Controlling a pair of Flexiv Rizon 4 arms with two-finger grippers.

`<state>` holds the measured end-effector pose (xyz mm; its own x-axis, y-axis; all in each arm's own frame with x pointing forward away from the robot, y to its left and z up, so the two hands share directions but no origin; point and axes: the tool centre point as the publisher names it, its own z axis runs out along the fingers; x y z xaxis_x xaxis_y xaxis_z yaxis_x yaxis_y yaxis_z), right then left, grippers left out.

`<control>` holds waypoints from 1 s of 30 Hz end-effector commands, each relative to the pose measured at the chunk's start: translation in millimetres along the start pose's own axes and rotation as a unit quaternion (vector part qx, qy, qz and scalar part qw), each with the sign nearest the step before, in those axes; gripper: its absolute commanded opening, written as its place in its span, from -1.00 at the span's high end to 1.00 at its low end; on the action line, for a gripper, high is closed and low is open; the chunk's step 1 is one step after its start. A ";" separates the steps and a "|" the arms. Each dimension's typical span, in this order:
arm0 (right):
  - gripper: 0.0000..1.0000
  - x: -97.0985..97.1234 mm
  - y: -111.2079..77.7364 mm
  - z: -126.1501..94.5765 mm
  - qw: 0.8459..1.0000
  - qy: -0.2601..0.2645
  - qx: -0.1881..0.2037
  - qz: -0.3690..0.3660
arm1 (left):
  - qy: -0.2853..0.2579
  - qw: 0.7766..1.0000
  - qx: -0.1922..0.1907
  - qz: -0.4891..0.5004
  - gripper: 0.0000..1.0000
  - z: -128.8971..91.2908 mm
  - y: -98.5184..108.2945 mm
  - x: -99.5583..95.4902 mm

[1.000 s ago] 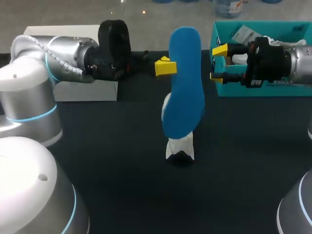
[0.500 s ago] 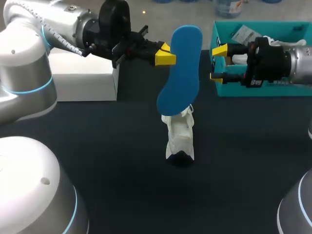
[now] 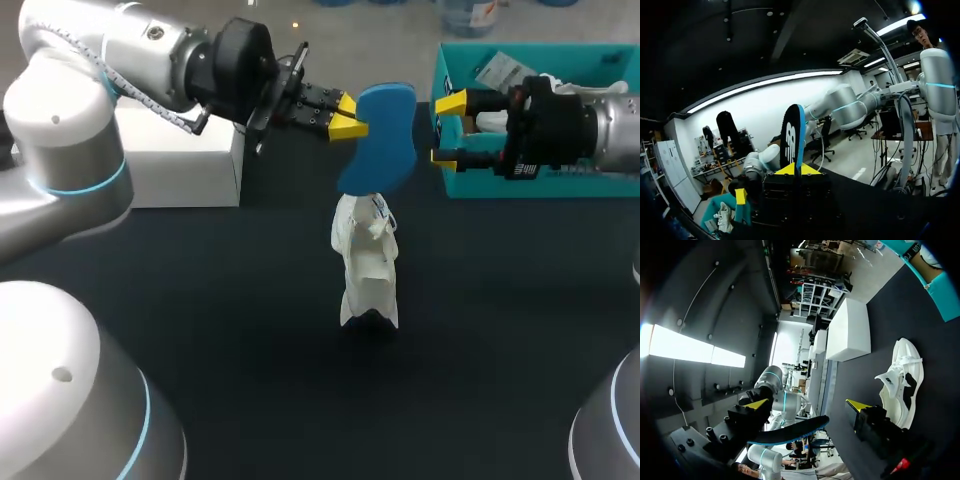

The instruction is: Take the shoe out of the shoebox, open the shoe tongue, remove and reinsert the insole, then place the shoe into the shoebox

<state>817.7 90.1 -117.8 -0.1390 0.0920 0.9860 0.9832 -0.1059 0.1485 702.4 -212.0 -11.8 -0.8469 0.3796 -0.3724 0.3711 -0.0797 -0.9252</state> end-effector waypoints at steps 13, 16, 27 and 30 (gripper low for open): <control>-1.00 -0.3 0.5 1.8 1.000 -0.001 0.000 0.000 | 0.005 0.954 -0.043 0.297 1.00 1.5 4.1 -10.0; -1.00 -0.3 0.5 1.8 1.000 -0.001 0.000 0.000 | 0.008 0.929 -0.051 0.367 1.00 -2.7 18.3 -11.3; -1.00 0.3 0.7 2.1 1.000 -0.001 -0.001 -0.001 | 0.035 0.879 -0.085 0.468 1.00 -15.5 55.8 -10.2; -1.00 3.1 2.0 3.0 1.000 -0.002 -0.002 -0.003 | 0.053 0.875 -0.091 0.472 1.00 -14.7 64.8 -9.3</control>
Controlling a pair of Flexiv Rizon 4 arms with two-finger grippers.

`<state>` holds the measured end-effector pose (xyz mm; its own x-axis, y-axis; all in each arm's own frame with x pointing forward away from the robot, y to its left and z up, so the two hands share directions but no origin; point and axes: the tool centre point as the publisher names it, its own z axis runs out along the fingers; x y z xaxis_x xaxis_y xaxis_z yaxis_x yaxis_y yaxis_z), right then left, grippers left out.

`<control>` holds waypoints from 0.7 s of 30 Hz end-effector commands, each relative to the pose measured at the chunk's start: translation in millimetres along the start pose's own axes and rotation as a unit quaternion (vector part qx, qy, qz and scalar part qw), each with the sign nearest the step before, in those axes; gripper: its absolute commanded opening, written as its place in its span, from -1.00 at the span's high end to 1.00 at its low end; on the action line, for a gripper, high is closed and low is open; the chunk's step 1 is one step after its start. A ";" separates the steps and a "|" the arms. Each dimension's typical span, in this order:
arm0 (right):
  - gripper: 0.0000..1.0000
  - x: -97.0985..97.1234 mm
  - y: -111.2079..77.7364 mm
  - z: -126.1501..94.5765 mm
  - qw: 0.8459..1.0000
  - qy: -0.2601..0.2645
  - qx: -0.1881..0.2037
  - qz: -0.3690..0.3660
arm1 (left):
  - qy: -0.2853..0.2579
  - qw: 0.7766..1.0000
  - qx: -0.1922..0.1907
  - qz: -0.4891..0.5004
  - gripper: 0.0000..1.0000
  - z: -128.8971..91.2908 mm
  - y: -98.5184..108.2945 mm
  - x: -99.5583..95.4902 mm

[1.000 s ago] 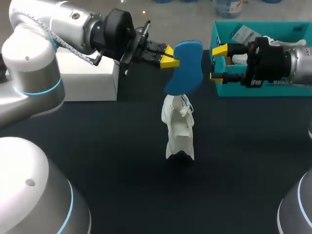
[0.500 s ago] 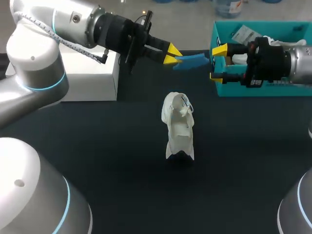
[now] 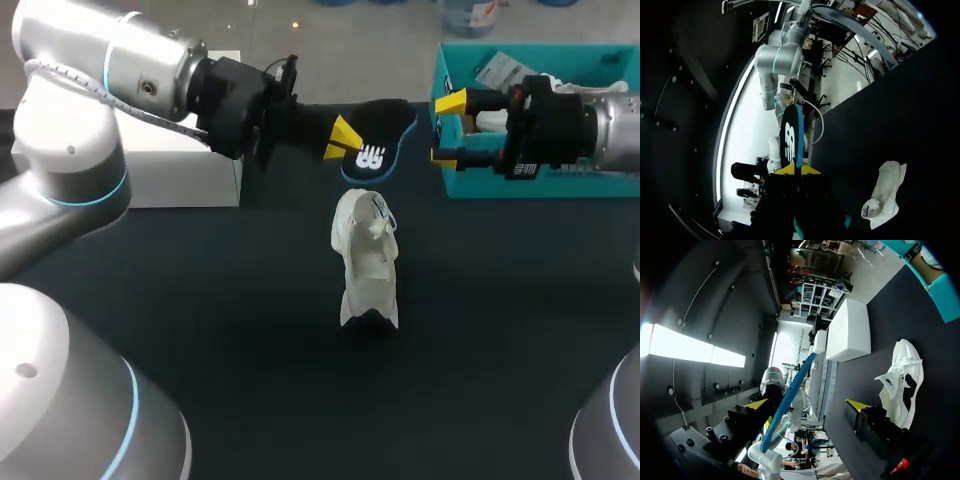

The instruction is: Take the shoe out of the shoebox, open the shoe tongue, remove and reinsert the insole, then place the shoe into the shoebox

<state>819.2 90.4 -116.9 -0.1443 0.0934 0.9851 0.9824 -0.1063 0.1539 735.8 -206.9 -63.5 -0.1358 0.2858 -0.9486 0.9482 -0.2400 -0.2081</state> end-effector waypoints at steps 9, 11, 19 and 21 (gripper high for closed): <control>-1.00 9.4 10.1 12.0 1.000 -0.002 -0.001 -0.007 | 0.030 0.999 -0.004 0.033 1.00 15.2 24.7 17.0; -1.00 10.2 11.9 15.2 1.000 -0.005 0.003 -0.005 | 0.038 0.998 -0.012 0.057 1.00 18.5 31.6 20.1; -1.00 6.3 16.2 27.4 1.000 -0.015 0.020 0.009 | 0.049 0.990 -0.050 0.125 1.00 35.2 57.8 18.1; -1.00 5.4 17.1 28.4 1.000 -0.015 0.020 0.010 | 0.049 0.989 -0.053 0.129 1.00 38.2 62.4 17.1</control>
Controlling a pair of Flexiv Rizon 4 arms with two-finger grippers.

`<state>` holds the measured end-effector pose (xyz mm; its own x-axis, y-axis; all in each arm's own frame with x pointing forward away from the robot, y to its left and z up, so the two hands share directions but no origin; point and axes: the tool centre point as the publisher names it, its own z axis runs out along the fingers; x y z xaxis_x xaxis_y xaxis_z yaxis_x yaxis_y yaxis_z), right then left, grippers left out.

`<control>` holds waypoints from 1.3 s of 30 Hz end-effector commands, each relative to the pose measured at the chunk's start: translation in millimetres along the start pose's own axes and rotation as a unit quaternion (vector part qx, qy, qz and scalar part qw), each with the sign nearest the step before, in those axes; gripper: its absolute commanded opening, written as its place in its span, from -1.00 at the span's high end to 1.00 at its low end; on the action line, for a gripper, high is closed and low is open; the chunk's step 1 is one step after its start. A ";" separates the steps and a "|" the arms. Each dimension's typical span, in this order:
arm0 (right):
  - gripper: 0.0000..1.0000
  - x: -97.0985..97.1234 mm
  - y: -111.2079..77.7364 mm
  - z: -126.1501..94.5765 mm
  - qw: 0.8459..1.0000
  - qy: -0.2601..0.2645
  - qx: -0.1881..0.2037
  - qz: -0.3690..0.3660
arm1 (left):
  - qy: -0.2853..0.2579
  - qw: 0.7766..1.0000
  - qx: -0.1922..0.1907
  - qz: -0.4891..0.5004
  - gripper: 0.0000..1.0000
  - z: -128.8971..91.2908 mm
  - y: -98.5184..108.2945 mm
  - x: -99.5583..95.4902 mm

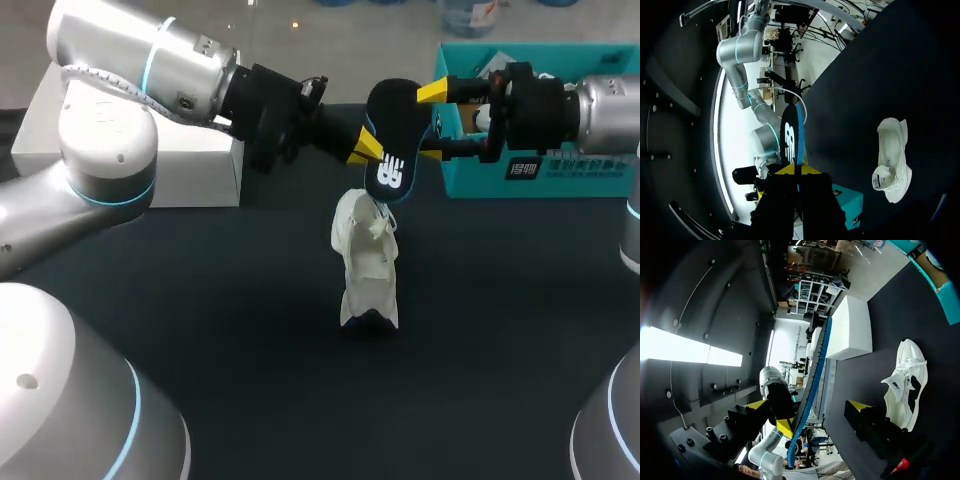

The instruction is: Take the shoe out of the shoebox, open the shoe tongue, remove and reinsert the insole, then place the shoe into the shoebox

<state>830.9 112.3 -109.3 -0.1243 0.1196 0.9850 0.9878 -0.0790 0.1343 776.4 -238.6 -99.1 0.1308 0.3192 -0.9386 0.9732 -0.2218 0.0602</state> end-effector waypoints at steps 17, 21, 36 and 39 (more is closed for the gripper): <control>1.00 -9.1 10.6 1.2 1.000 -0.001 -0.006 0.012 | 0.014 0.999 -0.018 0.024 1.00 13.1 13.0 6.7; 1.00 -9.9 10.3 1.5 1.000 0.000 -0.004 0.012 | 0.015 0.999 -0.015 0.026 1.00 15.9 13.2 7.4; 1.00 -31.5 8.6 -0.6 1.000 -0.015 -0.002 0.024 | 0.182 0.982 0.030 -0.024 -1.00 -37.1 32.3 -0.7; 1.00 -36.7 8.6 0.6 0.999 -0.023 0.001 0.027 | 0.230 0.972 0.035 -0.030 -1.00 -46.3 37.6 -14.4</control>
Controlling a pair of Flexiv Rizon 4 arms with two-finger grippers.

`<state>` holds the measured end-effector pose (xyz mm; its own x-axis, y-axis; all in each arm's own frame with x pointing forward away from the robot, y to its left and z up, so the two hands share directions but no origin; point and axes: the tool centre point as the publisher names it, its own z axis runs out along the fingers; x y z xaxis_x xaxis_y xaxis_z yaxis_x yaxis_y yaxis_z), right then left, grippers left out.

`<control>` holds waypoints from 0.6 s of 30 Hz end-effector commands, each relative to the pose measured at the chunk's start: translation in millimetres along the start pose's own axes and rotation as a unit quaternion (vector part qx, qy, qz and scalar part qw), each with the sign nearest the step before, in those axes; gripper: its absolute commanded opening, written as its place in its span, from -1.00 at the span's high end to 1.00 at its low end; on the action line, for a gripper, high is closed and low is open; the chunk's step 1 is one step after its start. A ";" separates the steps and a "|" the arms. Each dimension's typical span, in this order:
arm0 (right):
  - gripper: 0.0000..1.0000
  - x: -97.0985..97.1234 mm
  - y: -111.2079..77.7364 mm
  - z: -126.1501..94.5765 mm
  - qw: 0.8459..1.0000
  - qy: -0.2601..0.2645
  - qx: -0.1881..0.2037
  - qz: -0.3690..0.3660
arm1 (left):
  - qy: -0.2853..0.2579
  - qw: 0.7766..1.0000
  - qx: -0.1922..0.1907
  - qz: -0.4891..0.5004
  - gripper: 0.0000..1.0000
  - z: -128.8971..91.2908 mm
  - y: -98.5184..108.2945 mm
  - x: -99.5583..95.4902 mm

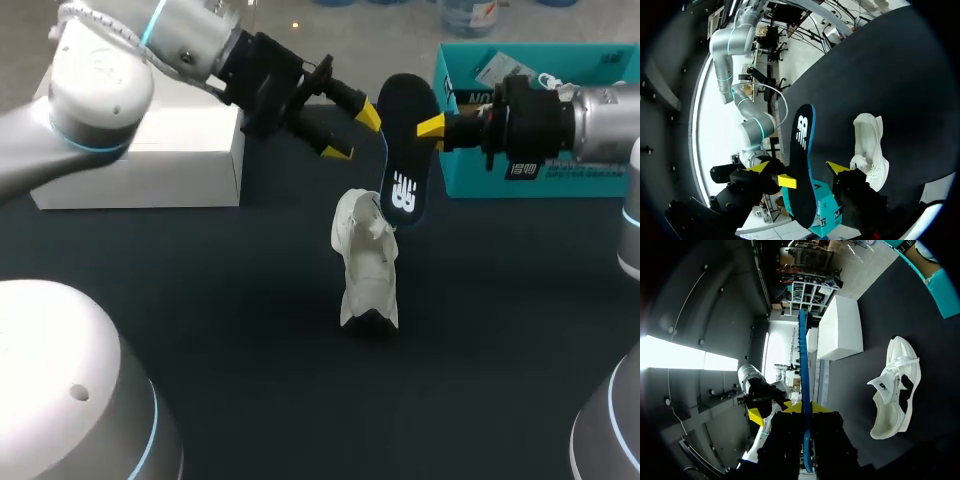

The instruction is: Take the shoe out of the shoebox, open the shoe tongue, remove and reinsert the insole, then place the shoe into the shoebox

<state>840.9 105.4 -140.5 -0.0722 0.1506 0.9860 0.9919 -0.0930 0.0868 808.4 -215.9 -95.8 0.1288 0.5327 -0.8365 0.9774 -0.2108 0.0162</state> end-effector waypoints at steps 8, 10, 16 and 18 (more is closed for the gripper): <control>1.00 -13.8 3.3 6.1 1.000 -0.017 0.006 0.009 | 0.229 0.973 0.035 -0.006 -1.00 -46.1 23.2 -35.8; 1.00 -16.7 4.1 6.6 1.000 -0.025 0.002 0.013 | 0.267 0.963 0.035 -0.010 -1.00 -50.8 24.8 -36.4; 1.00 -25.7 7.4 7.1 0.999 -0.044 -0.007 0.018 | 0.342 0.938 0.011 -0.047 -1.00 -63.3 30.8 -36.8; 1.00 -27.5 8.3 7.9 0.999 -0.043 -0.007 0.018 | 0.350 0.935 0.004 -0.054 -1.00 -63.6 30.8 -38.7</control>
<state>851.5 105.5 -167.8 -0.0275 0.2279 0.9733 0.9922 -0.1125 0.0544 846.6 -187.4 -33.9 0.0899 0.8489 -0.5209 0.9880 -0.1419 -0.0606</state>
